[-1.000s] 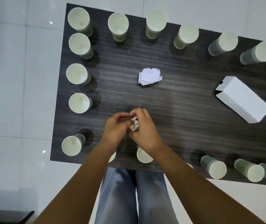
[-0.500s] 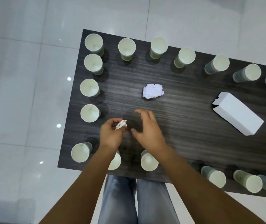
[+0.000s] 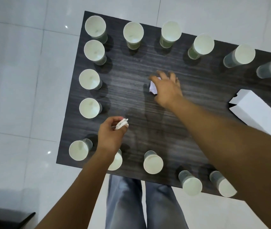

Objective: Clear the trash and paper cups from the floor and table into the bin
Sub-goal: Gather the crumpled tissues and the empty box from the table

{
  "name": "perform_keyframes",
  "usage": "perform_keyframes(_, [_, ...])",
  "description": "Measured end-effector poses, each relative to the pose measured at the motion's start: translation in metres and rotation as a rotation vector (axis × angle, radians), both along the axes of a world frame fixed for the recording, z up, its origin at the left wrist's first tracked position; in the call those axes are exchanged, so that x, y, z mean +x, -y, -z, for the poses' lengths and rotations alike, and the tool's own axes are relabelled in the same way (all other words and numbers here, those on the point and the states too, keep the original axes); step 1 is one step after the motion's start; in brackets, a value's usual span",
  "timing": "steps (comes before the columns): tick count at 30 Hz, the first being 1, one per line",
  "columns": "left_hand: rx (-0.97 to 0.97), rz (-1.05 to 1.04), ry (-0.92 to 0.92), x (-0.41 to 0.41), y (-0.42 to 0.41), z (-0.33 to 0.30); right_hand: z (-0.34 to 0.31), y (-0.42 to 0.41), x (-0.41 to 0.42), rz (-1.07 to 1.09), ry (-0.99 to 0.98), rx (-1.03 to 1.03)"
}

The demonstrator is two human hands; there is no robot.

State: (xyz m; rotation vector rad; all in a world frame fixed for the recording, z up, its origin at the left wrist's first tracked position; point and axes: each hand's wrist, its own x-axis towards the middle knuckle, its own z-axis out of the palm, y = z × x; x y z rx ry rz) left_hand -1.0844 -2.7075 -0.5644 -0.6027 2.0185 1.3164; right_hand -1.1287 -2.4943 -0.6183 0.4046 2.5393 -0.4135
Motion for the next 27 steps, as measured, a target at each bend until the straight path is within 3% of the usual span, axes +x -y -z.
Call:
perform_keyframes(3, [-0.024, 0.029, 0.009, 0.005, -0.006, 0.001, 0.012, -0.004, 0.002, -0.048, 0.047, 0.035])
perform_keyframes(13, [-0.030, 0.083, 0.012, 0.021, -0.027, -0.005, 0.006, -0.005, 0.048, 0.112, -0.006, -0.140])
perform_keyframes(20, [0.021, 0.138, -0.068, 0.023, -0.042, -0.055, -0.069, 0.017, 0.099, 0.265, -0.174, -0.250])
perform_keyframes(27, [0.076, 0.337, -0.087, 0.045, -0.049, -0.121, -0.159, 0.041, 0.166, 0.521, -0.272, -0.262])
